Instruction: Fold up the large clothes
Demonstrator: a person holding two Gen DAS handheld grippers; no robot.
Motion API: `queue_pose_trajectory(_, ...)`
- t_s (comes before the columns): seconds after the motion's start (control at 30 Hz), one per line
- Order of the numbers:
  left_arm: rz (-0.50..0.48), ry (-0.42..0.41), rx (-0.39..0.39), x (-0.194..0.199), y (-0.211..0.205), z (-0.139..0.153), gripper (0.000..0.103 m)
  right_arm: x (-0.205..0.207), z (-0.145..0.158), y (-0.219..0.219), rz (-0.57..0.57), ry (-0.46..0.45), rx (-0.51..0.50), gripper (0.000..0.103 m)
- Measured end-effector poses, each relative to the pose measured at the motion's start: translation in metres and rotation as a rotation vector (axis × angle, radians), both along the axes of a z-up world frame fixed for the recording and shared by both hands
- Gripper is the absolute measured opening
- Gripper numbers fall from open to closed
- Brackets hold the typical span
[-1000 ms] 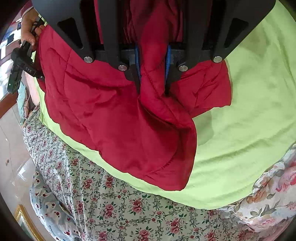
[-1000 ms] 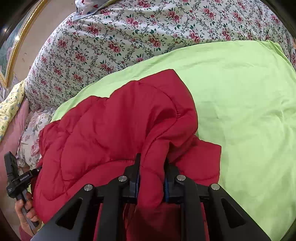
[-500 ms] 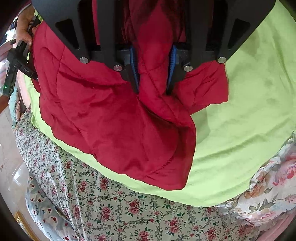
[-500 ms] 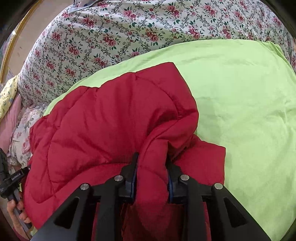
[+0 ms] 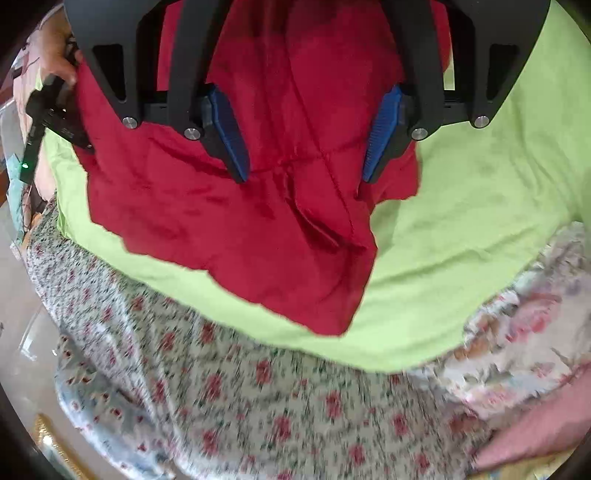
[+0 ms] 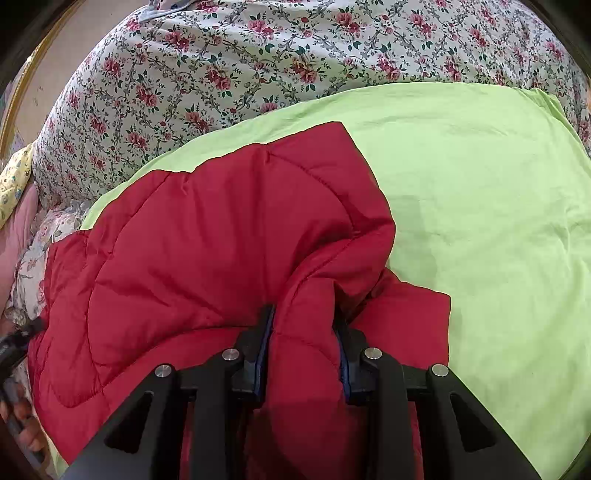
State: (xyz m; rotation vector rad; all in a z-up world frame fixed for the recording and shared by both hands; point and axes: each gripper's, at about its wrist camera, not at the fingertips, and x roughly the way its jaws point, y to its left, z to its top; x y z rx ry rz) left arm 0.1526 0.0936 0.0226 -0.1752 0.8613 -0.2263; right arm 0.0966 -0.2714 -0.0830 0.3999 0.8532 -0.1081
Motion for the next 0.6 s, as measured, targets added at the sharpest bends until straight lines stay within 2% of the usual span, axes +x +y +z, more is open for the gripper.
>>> queue_pose_trajectory(0.1,-0.03,-0.049,-0.016,-0.019,0.0,0.017,0.062,0.001,0.0,0.0,0.0,0.0,0.0,0.028)
queue_pose_trajectory(0.17,-0.094,-0.051,-0.042,-0.031,-0.006,0.022,0.062,0.001,0.0,0.0,-0.001,0.0,0.0,0.028)
queue_pose_trajectory(0.4,-0.273,0.011,-0.013,-0.067,-0.047,0.0,0.062,0.0,0.001,0.0,-0.002,0.002,-0.002,0.03)
queue_pose_trajectory(0.6,-0.243,0.016,0.097,-0.06,-0.059,-0.021,0.062,-0.005,0.007,0.0,-0.011,-0.005,-0.005,0.033)
